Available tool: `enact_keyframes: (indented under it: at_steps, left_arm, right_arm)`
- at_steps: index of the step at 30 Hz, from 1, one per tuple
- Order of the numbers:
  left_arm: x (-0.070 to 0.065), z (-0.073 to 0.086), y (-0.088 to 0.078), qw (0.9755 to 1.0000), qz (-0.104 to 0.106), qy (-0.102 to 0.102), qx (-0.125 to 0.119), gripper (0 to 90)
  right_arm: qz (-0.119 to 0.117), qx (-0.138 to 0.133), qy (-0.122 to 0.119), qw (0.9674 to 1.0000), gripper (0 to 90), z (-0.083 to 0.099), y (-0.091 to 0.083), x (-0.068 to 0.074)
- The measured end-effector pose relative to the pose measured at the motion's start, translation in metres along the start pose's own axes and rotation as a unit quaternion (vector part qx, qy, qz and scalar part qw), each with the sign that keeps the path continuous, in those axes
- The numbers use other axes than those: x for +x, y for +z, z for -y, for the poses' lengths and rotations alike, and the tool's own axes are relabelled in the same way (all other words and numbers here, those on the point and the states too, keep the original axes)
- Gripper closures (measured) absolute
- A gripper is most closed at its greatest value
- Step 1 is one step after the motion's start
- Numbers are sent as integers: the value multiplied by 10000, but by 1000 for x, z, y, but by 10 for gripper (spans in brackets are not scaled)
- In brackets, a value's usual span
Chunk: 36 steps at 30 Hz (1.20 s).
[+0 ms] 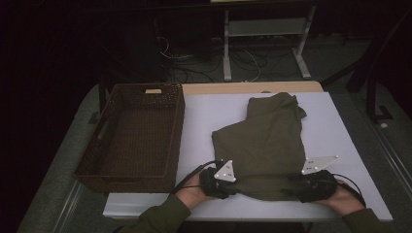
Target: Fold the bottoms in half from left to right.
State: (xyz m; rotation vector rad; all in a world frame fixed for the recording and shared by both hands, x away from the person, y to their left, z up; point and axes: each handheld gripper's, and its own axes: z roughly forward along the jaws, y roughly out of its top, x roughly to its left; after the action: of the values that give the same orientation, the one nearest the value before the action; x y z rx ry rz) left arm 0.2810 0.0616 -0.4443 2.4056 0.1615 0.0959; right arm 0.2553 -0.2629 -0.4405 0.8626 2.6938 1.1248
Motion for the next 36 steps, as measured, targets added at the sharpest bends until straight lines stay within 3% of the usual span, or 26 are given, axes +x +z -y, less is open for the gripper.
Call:
enact_keyframes:
  at_steps: [1, 3, 6, 12, 17, 22, 27, 30, 36]
  left_arm:
    - [1, 0, 0, 10000, -16, -31, 0, 712]
    - [2, -1, 0, 9999, -75, -78, 32, 802]
    - [4, -3, -1, 9997, -97, -188, 78, 837]
    - [14, 1, -9, 9992, -151, -362, 84, 844]
    - [20, 5, -14, 9980, -140, -621, 41, 843]
    - [22, 7, -12, 9978, -87, -650, 60, 842]
    - [23, 8, -12, 9976, -46, -693, 42, 839]
    - [24, 9, -11, 9967, 21, -813, -1, 838]
    - [25, 9, -11, 9959, 47, -901, -33, 839]
  right_arm:
    - [0, 0, 0, 10000, 413, 0, 0, 0]
    - [-10, -23, -7, 10000, 407, 0, -1, 0]
    - [-40, -32, -86, 9999, 375, 0, -2, 2]
    - [-40, 46, -256, 9997, 342, 4, -4, 7]
    - [-65, 233, -441, 9987, 312, 5, 2, 11]
    - [111, 352, -712, 9968, 337, 5, 7, 15]
    - [157, 310, -703, 9969, 522, 4, 6, 13]
    - [353, 330, -426, 9979, 689, 1, 5, 10]
    - [502, 398, -319, 9974, 837, -4, 8, 9]
